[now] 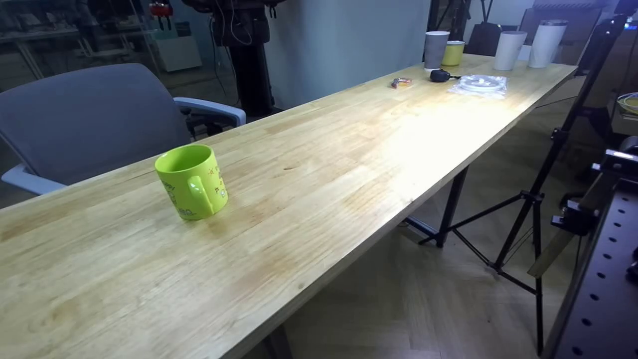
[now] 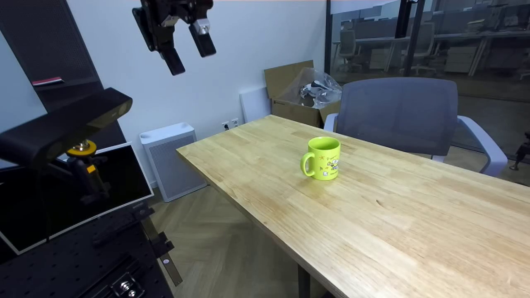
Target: Move the mug to the right
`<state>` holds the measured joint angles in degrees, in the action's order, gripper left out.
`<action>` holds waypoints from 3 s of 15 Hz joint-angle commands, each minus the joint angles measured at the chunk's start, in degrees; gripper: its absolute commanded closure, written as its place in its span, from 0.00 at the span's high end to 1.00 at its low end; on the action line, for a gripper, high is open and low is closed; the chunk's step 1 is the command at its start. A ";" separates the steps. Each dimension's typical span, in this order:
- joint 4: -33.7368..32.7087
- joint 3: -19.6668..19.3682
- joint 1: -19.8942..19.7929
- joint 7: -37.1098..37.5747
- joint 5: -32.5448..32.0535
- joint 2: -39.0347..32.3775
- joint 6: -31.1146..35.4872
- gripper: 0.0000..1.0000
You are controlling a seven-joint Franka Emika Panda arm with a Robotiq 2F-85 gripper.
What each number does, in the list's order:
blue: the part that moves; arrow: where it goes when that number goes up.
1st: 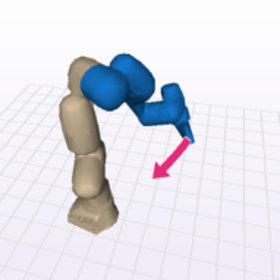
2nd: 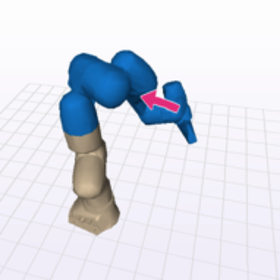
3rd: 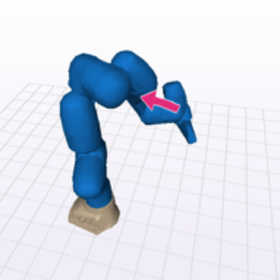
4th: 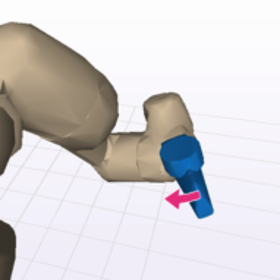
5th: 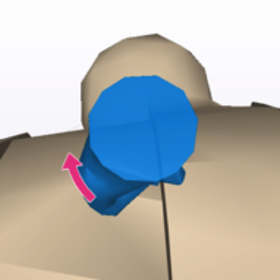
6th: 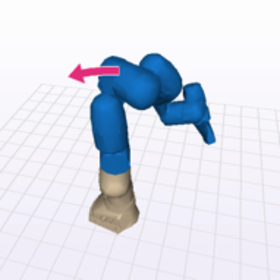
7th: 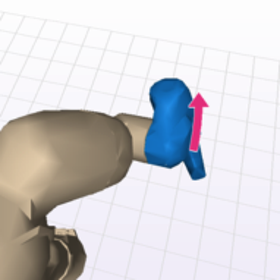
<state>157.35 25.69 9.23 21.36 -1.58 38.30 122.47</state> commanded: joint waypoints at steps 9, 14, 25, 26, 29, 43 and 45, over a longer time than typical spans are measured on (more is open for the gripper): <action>2.09 -2.52 0.18 3.24 0.63 -2.95 25.72 1.00; 2.12 -6.81 -0.90 1.87 4.38 -6.90 27.21 1.00; -4.66 -9.62 -12.14 4.23 -3.04 -20.47 26.53 1.00; -5.85 -9.49 -13.26 5.01 -4.67 -22.16 26.59 1.00; -9.83 -9.78 -14.99 7.19 -9.16 -27.12 26.34 1.00; -27.49 -21.23 -7.74 11.11 -16.88 -47.66 25.43 1.00; -30.20 -23.22 -6.26 11.06 -16.80 -50.01 25.16 1.00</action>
<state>132.43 5.45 0.26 30.40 -17.07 -7.76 149.02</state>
